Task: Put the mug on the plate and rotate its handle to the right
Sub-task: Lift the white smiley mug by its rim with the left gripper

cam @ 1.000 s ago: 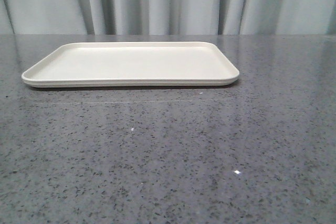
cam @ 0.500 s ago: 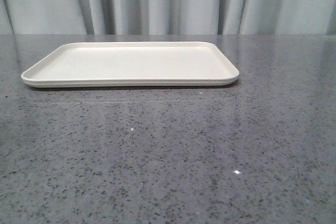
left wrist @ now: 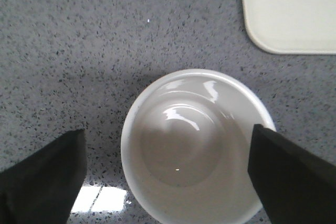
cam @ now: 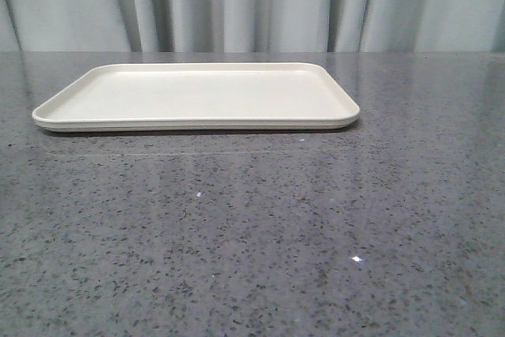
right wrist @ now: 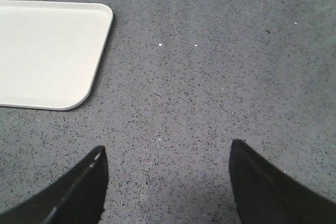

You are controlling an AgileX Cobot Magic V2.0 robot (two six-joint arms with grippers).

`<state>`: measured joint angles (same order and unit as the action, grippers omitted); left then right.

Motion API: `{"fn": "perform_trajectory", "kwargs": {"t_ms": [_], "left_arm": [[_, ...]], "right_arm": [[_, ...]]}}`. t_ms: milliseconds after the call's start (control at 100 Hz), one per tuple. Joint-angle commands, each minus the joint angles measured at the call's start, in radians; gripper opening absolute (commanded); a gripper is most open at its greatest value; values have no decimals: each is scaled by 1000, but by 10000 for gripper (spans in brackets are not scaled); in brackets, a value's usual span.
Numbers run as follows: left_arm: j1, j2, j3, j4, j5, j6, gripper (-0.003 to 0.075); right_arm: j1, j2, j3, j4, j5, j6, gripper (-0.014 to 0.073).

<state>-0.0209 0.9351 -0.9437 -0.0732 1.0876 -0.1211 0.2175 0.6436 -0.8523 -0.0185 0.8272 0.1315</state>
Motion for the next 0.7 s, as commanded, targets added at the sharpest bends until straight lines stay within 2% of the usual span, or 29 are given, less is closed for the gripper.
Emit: {"fn": "perform_trajectory", "kwargs": {"t_ms": [0, 280, 400, 560, 620, 630, 690], "left_arm": [[3, 42, -33, 8, -24, -9, 608], [3, 125, -33, 10, -2, 0, 604], [3, 125, -33, 10, 0, 1, 545], [3, 125, -33, 10, 12, 16, 350], [3, 125, -33, 10, 14, 18, 240], [3, 125, -33, 10, 14, 18, 240], [3, 125, -33, 10, 14, 18, 114]], "right_arm": [[-6, 7, -35, -5, -75, -11, 500], [-6, 7, -35, -5, -75, -11, 500], [-6, 7, -35, -5, -75, -11, 500], [-6, 7, -35, -5, -82, -11, 500], [-6, 7, -35, -5, -87, -11, 500], [-6, 7, -35, -5, -89, -11, 500], [-6, 7, -35, -5, -99, -11, 500]]}}
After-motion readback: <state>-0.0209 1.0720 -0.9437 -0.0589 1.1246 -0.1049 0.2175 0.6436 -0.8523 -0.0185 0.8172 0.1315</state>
